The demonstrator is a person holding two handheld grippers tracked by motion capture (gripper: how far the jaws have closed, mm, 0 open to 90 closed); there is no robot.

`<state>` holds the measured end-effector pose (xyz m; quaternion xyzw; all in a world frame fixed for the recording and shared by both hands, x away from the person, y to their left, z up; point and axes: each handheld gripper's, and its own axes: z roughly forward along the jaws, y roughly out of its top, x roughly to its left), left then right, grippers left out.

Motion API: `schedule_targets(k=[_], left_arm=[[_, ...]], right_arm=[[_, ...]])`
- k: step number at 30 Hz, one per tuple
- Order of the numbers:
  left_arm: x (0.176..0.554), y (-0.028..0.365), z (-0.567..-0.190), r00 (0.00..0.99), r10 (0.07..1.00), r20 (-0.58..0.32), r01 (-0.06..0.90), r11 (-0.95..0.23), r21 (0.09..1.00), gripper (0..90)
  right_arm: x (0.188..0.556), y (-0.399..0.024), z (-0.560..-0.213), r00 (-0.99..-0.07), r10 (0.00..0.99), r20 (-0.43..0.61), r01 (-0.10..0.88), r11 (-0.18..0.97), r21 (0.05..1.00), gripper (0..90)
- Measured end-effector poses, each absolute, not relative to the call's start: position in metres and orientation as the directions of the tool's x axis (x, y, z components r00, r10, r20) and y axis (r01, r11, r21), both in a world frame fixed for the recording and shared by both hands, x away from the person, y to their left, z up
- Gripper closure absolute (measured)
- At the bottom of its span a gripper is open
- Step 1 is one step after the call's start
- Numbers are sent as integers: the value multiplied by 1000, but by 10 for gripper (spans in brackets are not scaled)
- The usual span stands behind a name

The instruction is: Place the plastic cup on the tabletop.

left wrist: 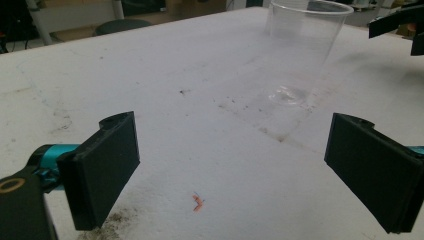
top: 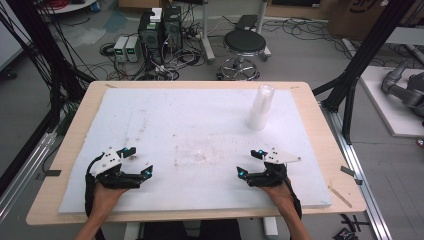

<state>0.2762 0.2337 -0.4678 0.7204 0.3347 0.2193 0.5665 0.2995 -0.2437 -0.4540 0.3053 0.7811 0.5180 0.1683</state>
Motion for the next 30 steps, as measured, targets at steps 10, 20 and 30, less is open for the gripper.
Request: schedule_targets(k=[10, 20, 30], left_arm=[[277, 235, -468, 669, 739, -81, 247, -118, 962, 75], [276, 234, -468, 677, 734, -62, 232, -132, 964, 75], [276, 234, -468, 666, 743, -69, 240, -125, 963, 75]], right_arm=[[297, -243, -454, -759, 650, 38, 287, 281, 916, 162], [298, -243, -454, -764, 643, 43, 289, 283, 915, 162], [298, -245, -454, -764, 644, 49, 287, 271, 919, 162]])
